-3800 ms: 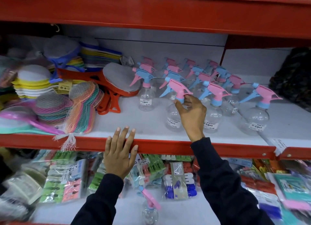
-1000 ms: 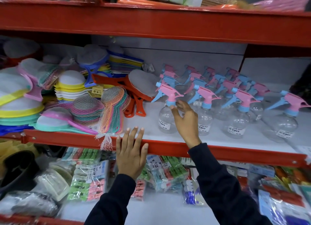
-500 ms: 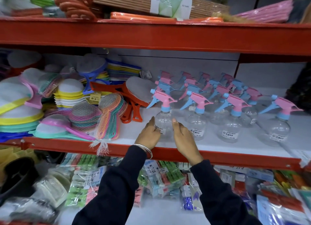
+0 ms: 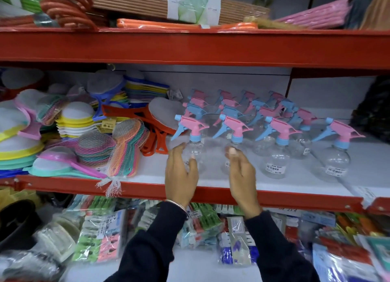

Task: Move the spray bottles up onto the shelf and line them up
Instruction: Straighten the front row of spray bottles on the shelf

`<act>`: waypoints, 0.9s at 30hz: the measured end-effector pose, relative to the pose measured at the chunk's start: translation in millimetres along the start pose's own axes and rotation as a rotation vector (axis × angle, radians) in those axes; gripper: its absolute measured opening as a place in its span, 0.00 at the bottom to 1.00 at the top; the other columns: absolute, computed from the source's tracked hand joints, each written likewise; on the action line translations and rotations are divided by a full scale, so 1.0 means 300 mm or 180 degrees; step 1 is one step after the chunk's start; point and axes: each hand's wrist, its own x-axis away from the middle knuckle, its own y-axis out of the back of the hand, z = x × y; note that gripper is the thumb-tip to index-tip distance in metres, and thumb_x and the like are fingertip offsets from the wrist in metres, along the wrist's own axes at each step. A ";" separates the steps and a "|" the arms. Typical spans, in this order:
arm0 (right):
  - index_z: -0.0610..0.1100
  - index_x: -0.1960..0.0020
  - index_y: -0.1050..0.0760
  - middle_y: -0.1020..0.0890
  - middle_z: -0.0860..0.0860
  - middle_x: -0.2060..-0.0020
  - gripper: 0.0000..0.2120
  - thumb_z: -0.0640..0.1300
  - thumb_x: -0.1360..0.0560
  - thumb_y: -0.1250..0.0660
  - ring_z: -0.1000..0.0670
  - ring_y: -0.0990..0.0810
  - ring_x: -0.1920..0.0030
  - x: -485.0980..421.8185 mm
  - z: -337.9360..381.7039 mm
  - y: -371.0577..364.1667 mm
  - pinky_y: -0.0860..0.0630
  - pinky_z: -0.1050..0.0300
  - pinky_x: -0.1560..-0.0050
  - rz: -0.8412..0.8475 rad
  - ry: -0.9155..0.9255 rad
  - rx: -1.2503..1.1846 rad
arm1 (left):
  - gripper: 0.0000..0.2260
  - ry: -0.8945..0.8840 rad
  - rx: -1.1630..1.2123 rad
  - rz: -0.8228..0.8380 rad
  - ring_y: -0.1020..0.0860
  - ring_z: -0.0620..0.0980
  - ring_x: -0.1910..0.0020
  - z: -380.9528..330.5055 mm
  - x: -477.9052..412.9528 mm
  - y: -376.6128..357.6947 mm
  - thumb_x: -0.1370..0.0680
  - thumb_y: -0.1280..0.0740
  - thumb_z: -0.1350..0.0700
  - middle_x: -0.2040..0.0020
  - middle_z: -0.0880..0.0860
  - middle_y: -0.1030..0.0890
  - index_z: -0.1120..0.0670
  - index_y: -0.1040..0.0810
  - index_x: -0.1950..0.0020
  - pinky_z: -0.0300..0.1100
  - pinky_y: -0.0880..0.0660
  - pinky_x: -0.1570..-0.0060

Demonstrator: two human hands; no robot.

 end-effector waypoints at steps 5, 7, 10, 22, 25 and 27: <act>0.46 0.32 0.32 0.27 0.53 0.36 0.23 0.56 0.21 0.49 0.57 0.31 0.36 -0.019 -0.022 0.115 0.37 0.67 0.40 -0.0286 -0.0224 0.0108 | 0.21 0.0015 0.0366 0.1358 0.30 0.44 0.36 -0.072 0.018 -0.128 0.22 0.39 0.55 0.31 0.49 0.31 0.52 0.37 0.29 0.44 0.31 0.36; 0.45 0.35 0.31 0.25 0.52 0.41 0.21 0.54 0.20 0.51 0.55 0.30 0.40 -0.039 -0.015 0.137 0.38 0.65 0.44 -0.0049 -0.0354 0.0276 | 0.28 0.0347 0.0189 0.1841 0.35 0.48 0.30 -0.072 -0.013 -0.178 0.22 0.38 0.54 0.25 0.50 0.39 0.53 0.46 0.25 0.47 0.35 0.31; 0.45 0.39 0.28 0.21 0.41 0.43 0.22 0.55 0.20 0.53 0.49 0.26 0.50 -0.063 -0.009 0.154 0.37 0.61 0.51 0.0215 -0.0531 0.0436 | 0.32 0.0522 -0.0080 0.2133 0.39 0.52 0.27 -0.066 -0.044 -0.214 0.23 0.38 0.54 0.23 0.53 0.43 0.52 0.52 0.23 0.51 0.37 0.30; 0.51 0.37 0.27 0.23 0.54 0.38 0.24 0.62 0.24 0.48 0.57 0.27 0.37 -0.025 -0.070 0.285 0.31 0.56 0.34 -0.0313 -0.0117 -0.0263 | 0.22 0.0145 0.0602 0.0535 0.31 0.43 0.36 -0.171 0.061 -0.244 0.25 0.35 0.59 0.34 0.48 0.30 0.52 0.35 0.31 0.40 0.34 0.36; 0.50 0.32 0.33 0.27 0.55 0.34 0.25 0.60 0.23 0.51 0.61 0.30 0.35 -0.016 -0.084 0.371 0.35 0.71 0.38 -0.0725 0.0035 -0.0059 | 0.21 -0.0012 0.0732 0.0932 0.30 0.42 0.37 -0.220 0.101 -0.317 0.24 0.36 0.59 0.35 0.47 0.29 0.51 0.33 0.32 0.38 0.32 0.38; 0.50 0.30 0.36 0.30 0.53 0.31 0.24 0.59 0.21 0.52 0.58 0.33 0.32 -0.041 -0.101 0.415 0.38 0.68 0.36 -0.0678 -0.0150 0.0014 | 0.22 0.0038 0.0627 0.1457 0.30 0.44 0.35 -0.247 0.101 -0.370 0.23 0.36 0.56 0.33 0.49 0.30 0.52 0.35 0.30 0.42 0.31 0.36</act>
